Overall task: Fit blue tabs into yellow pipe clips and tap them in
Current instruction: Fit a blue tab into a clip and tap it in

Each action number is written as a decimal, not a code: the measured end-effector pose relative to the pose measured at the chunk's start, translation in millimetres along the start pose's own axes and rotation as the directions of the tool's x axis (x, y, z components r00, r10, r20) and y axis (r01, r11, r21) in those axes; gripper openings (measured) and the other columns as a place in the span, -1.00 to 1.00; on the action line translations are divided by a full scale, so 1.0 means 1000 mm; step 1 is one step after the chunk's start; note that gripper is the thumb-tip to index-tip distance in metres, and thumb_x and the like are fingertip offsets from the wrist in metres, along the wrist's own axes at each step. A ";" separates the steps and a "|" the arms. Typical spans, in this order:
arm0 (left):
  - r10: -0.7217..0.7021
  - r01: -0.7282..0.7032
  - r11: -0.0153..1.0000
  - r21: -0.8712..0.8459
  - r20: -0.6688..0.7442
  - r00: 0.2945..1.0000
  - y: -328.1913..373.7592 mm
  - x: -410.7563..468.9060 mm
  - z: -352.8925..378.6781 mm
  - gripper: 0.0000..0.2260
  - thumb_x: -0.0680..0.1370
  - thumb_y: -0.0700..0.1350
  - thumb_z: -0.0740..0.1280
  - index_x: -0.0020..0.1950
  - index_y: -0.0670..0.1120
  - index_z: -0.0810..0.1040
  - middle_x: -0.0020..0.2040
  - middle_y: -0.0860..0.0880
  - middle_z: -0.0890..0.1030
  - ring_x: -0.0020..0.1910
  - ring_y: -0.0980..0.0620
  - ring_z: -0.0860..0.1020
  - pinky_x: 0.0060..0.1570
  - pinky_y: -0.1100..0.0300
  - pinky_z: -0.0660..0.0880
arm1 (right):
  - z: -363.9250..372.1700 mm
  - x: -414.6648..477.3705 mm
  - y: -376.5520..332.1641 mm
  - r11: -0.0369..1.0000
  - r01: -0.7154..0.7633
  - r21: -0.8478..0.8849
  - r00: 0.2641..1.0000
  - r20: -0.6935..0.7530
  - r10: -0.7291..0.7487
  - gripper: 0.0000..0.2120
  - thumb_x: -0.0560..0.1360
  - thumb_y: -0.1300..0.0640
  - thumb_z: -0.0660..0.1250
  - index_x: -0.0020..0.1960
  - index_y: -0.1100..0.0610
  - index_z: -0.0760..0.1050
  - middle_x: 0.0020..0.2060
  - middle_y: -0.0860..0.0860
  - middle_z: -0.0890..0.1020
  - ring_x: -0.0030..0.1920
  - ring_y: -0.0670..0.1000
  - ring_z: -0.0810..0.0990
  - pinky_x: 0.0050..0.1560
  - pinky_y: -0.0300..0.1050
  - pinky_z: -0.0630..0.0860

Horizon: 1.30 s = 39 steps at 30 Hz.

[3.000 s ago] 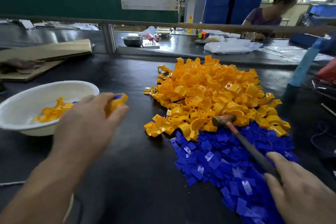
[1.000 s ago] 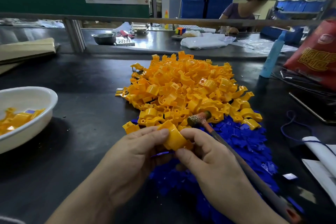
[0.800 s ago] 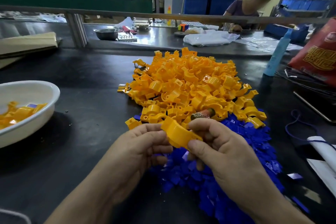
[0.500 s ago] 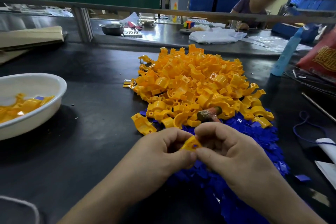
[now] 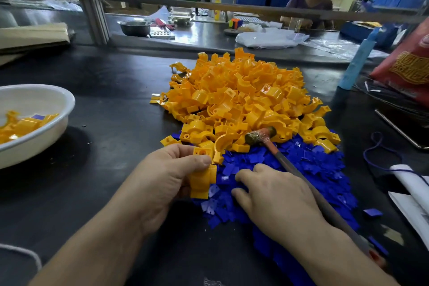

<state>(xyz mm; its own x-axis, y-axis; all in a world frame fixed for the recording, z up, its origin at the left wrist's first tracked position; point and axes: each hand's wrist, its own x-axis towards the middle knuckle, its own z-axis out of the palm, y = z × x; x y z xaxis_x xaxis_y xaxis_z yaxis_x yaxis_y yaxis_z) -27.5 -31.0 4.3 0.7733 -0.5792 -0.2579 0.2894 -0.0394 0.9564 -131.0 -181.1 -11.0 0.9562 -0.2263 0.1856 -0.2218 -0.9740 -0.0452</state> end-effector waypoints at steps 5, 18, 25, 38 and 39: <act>-0.024 0.024 0.999 0.022 -0.013 1.000 -0.004 0.004 -0.001 -0.53 0.19 -0.05 0.48 0.07 -0.17 0.59 -0.17 -0.14 0.70 -0.27 -0.04 0.67 -0.29 0.07 0.61 | 0.005 -0.001 0.009 0.999 -0.006 0.041 0.997 -0.078 0.010 -0.75 0.59 -0.15 0.01 -0.03 -0.09 0.42 -0.14 -0.11 0.50 -0.19 -0.06 0.53 -0.23 -0.12 0.50; 0.041 -0.051 0.993 0.106 0.094 0.995 -0.011 0.000 0.006 -0.56 0.26 0.03 0.50 0.08 -0.09 0.61 -0.11 -0.11 0.73 -0.19 -0.04 0.70 -0.31 0.18 0.59 | -0.019 -0.008 0.004 0.476 -0.026 0.879 0.996 -0.019 0.090 -0.87 0.56 0.09 0.25 -0.12 -0.10 0.52 -0.30 0.01 0.66 -0.37 0.01 0.66 -0.38 -0.19 0.60; 0.045 -0.071 0.988 0.137 0.179 0.983 -0.013 0.001 0.005 -0.53 0.22 0.11 0.53 0.06 -0.03 0.65 -0.05 -0.13 0.73 -0.09 -0.10 0.70 -0.23 0.15 0.59 | -0.024 -0.010 0.002 0.594 0.074 0.801 0.993 -0.113 0.030 -0.86 0.55 0.06 0.24 -0.01 -0.15 0.53 -0.24 -0.21 0.58 -0.24 -0.14 0.58 -0.29 -0.37 0.50; 0.082 -0.092 0.995 0.049 0.172 0.982 -0.014 -0.002 0.007 -0.69 0.26 0.10 0.52 -0.05 0.04 0.69 -0.08 -0.15 0.72 -0.13 -0.10 0.70 -0.25 0.14 0.59 | -0.022 -0.012 0.001 0.650 0.108 0.752 0.980 -0.192 0.059 -0.86 0.50 0.08 0.34 0.01 -0.13 0.57 -0.14 -0.21 0.59 -0.02 -0.20 0.56 -0.12 -0.40 0.50; 0.086 -0.097 0.994 0.056 0.173 0.981 -0.015 -0.002 0.007 -0.68 0.25 0.11 0.52 -0.05 0.05 0.69 -0.08 -0.15 0.72 -0.13 -0.10 0.70 -0.24 0.14 0.59 | -0.022 -0.012 0.001 0.632 0.091 0.769 0.982 -0.176 0.073 -0.85 0.50 0.08 0.35 0.01 -0.14 0.56 -0.15 -0.21 0.59 -0.05 -0.20 0.57 -0.15 -0.40 0.51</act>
<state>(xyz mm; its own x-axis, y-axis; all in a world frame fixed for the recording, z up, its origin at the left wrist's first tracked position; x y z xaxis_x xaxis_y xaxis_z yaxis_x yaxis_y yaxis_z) -37.1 -35.2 -8.2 0.6861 -0.7125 -0.1470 0.1813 -0.0282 0.9830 -146.8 -179.0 8.4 0.8890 -0.2934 0.3515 0.0936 -0.6349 -0.7669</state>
